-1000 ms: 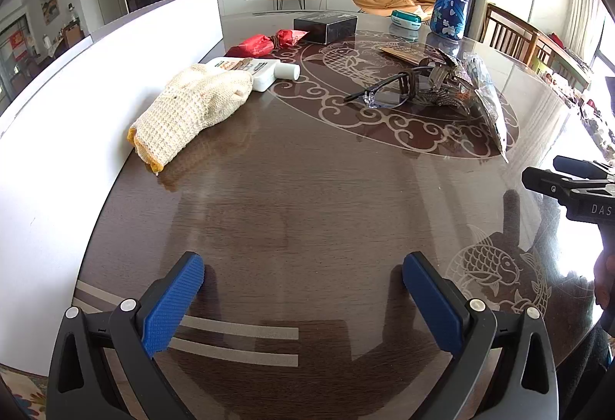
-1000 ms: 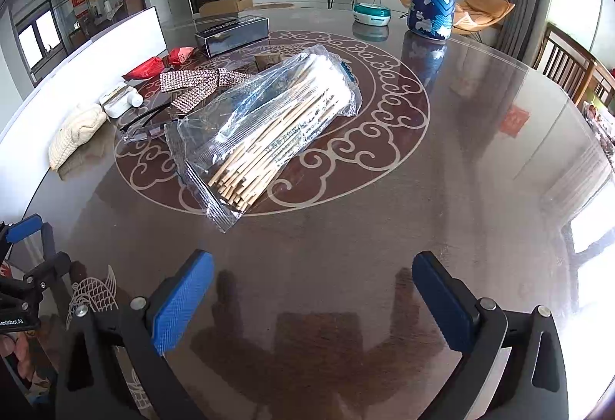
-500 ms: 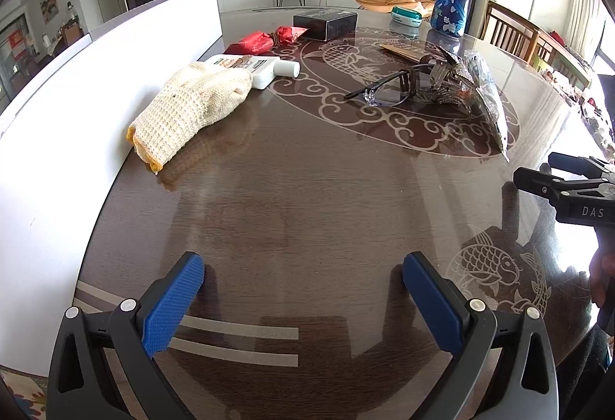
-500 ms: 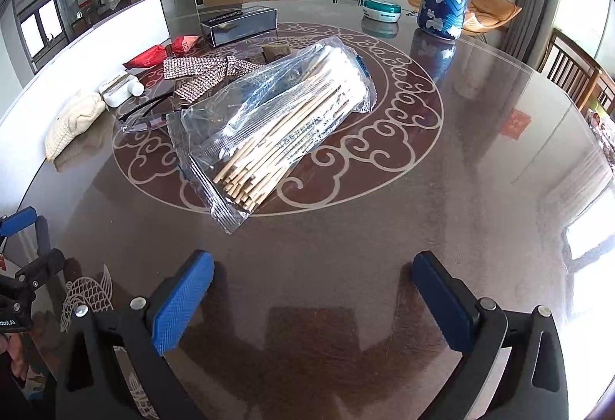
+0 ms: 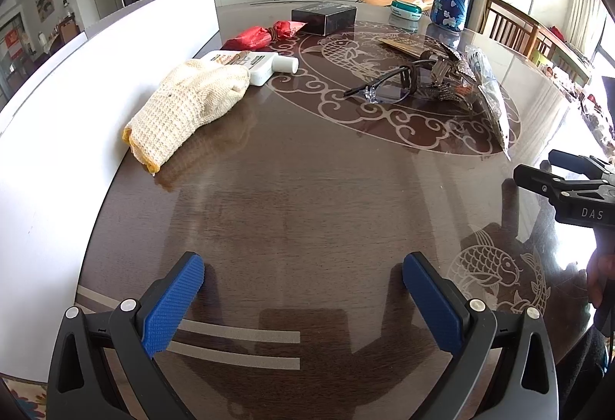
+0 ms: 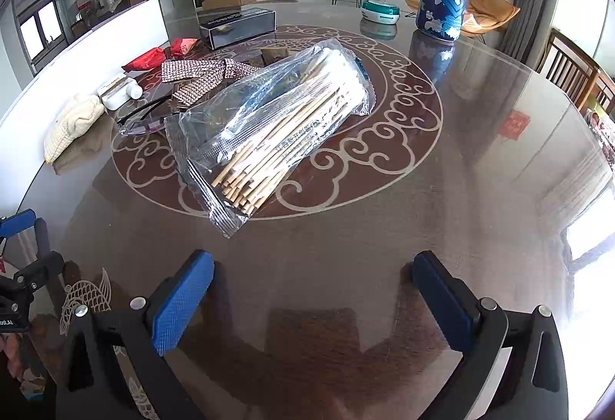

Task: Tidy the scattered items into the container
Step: 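Move right tool toward the clear bag of cotton swabs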

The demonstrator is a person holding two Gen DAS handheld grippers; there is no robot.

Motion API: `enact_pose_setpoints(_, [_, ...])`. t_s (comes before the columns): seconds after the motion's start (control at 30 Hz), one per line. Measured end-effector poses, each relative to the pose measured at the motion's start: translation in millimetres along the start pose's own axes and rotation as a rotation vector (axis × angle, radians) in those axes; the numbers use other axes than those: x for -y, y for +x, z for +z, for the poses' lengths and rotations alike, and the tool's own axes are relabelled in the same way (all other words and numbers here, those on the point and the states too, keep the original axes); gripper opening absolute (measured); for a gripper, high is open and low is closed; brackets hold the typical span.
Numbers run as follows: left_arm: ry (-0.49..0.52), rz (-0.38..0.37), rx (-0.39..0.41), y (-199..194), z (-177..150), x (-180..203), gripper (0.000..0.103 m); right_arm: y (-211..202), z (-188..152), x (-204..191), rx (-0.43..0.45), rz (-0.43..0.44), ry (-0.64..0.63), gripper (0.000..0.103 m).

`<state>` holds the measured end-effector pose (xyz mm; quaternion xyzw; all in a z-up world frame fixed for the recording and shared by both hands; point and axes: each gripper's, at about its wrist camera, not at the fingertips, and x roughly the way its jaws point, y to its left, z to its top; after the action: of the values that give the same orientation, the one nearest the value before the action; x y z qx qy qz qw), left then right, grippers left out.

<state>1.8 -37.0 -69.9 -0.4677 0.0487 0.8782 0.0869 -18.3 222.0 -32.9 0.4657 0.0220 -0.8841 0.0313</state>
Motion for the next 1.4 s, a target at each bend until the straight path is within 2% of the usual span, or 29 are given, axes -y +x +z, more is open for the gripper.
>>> enact_pose_setpoints(0.33, [-0.013, 0.008, -0.008, 7.7, 11.0, -13.9, 0.103, 0.0, -0.6, 0.0, 0.006, -0.002, 0.002, 0.103])
enact_pose_setpoints(0.67, [0.005, -0.002, -0.063, 32.5, 50.2, -29.1, 0.103, -0.2, -1.1, 0.1, 0.007, -0.002, 0.002, 0.103])
enact_pose_setpoints(0.77, [-0.036, 0.028, -0.074, 38.4, 59.2, -36.1, 0.103, -0.3, -1.3, 0.2, 0.007, -0.002, 0.002, 0.103])
enact_pose_setpoints(0.87, [-0.036, 0.065, -0.039, 46.0, 71.6, -37.5, 0.103, -0.3, -1.4, 0.2, 0.007, -0.003, 0.002, 0.103])
enact_pose_setpoints(0.97, [-0.026, 0.012, -0.025, 56.6, 83.3, -33.7, 0.103, -0.7, -2.0, 0.1, 0.008, -0.003, 0.002, 0.103])
enact_pose_setpoints(1.13, [0.116, -0.08, 0.013, 55.5, 81.4, 6.0, 0.103, -0.6, -1.9, 0.1, 0.008, -0.002, 0.002, 0.103])
enact_pose_setpoints(1.2, [0.141, -0.095, 0.017, 52.4, 77.1, 16.3, 0.103, -1.3, -2.5, 0.1, 0.009, 0.0, 0.004, 0.103])
enact_pose_setpoints(1.27, [0.124, -0.085, 0.019, 50.0, 74.0, 17.5, 0.103, -5.4, -3.4, 0.8, 0.022, 0.054, 0.011, 0.103])
enact_pose_setpoints(1.37, [0.11, -0.075, 0.022, 48.9, 72.8, 17.8, 0.103, -16.0, 0.3, 0.1, 0.059, 0.215, 0.052, 0.103])
enact_pose_setpoints(1.4, [0.11, -0.075, 0.022, 48.9, 73.0, 17.8, 0.103, -17.3, 6.2, -3.7, 0.068, 0.222, 0.05, 0.103])
